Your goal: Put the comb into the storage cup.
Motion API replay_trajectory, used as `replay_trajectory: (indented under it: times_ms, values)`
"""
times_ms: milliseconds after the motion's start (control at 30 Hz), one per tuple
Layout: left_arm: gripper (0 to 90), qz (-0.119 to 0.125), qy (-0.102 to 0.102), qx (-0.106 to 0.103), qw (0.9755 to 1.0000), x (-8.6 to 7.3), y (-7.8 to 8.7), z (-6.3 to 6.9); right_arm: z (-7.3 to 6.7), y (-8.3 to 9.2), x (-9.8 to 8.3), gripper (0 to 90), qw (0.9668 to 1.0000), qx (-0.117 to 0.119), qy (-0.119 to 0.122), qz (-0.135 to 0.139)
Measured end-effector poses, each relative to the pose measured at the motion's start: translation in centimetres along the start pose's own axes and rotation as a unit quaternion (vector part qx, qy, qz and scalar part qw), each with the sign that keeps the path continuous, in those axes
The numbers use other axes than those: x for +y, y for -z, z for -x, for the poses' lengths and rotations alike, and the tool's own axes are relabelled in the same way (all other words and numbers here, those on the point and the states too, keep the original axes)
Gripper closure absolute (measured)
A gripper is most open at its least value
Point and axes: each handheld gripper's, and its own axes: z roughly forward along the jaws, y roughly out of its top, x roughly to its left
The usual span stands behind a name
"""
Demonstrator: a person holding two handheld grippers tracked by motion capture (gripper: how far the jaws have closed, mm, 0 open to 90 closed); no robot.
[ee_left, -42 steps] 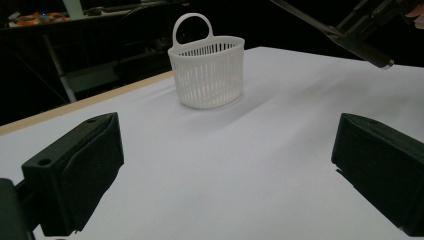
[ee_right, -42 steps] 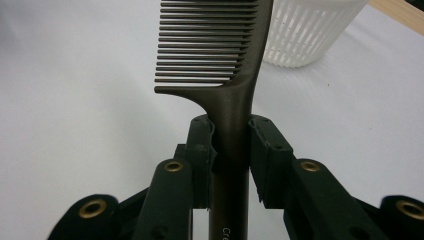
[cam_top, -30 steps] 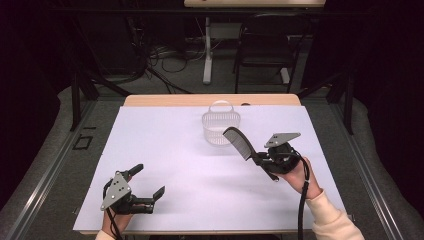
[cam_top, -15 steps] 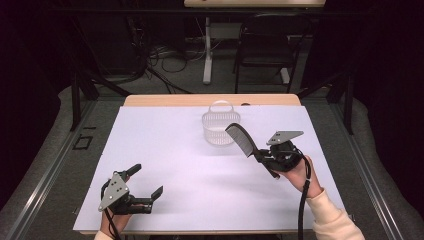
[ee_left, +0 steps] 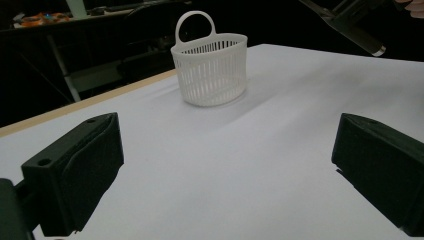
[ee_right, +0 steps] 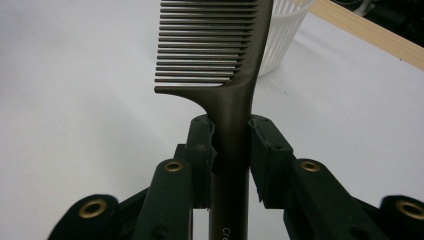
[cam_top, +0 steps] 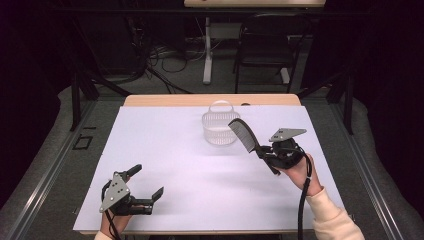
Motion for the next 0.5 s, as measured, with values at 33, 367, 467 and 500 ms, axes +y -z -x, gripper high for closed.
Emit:
replay_trajectory:
  times_ms: [33, 367, 467, 500]
  values:
    - [0.1, 0.0, 0.001, 0.0, 1.0, -0.01, -0.02, 0.01, 0.07, -0.02, 0.02, 72.7, 1.0, 0.0, -0.001, 0.003]
    - [0.1, -0.002, 0.001, -0.003, 1.0, -0.02, -0.17, 0.06, 0.36, 0.1, 0.02, 72.7, 0.9999, -0.008, -0.003, 0.012]
    - [0.1, -0.003, 0.0, -0.004, 1.0, -0.01, -0.19, 0.09, 0.41, 0.12, 0.12, 72.7, 0.9998, -0.009, -0.001, 0.015]
    - [0.1, -0.003, -0.001, -0.004, 1.0, 0.0, -0.19, 0.09, 0.46, 0.14, 0.15, 72.8, 0.9998, -0.009, 0.0, 0.017]
